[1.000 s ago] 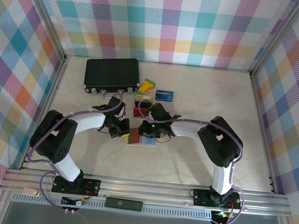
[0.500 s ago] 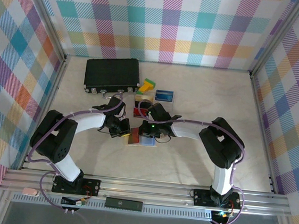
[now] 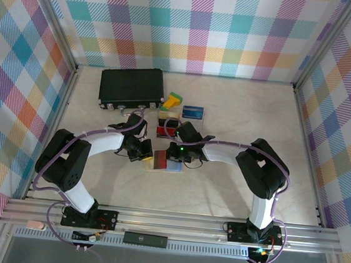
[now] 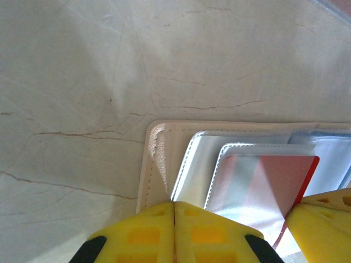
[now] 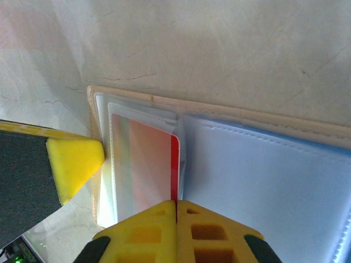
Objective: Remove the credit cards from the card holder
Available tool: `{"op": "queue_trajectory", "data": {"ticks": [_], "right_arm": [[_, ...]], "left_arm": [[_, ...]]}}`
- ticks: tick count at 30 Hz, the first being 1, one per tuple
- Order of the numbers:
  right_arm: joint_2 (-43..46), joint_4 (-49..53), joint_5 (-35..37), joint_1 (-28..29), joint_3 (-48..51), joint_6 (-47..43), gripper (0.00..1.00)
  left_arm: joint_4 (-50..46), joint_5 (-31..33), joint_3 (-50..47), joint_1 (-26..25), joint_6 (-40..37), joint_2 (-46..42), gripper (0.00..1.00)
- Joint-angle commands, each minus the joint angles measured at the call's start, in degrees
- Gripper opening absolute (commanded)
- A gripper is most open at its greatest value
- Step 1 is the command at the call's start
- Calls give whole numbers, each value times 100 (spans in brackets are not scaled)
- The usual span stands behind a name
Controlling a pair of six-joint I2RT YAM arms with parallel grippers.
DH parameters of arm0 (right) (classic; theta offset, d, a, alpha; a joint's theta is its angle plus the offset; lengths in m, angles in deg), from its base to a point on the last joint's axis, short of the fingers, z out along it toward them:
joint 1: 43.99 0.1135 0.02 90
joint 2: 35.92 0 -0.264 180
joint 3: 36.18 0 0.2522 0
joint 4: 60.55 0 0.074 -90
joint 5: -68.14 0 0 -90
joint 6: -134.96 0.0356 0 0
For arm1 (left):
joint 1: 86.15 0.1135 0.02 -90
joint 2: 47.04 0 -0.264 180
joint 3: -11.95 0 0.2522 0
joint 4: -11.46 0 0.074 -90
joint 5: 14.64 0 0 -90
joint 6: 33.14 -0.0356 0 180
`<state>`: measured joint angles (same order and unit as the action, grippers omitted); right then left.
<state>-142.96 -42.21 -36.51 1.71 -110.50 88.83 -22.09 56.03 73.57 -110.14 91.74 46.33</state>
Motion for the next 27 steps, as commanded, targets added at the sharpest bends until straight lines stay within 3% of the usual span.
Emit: {"op": "queue_trajectory", "data": {"ticks": [1, 16, 27], "right_arm": [[-12, 91, -192, -25, -59, -126, 1], [-108, 119, -299, -51, -141, -97, 2], [56, -196, -529, -54, 31, -143, 6]], "left_arm": [[-82, -187, 92, -44, -85, -200, 7], [107, -329, 179, -53, -105, 224, 5], [-361, 330, 120, -53, -227, 346, 0]]}}
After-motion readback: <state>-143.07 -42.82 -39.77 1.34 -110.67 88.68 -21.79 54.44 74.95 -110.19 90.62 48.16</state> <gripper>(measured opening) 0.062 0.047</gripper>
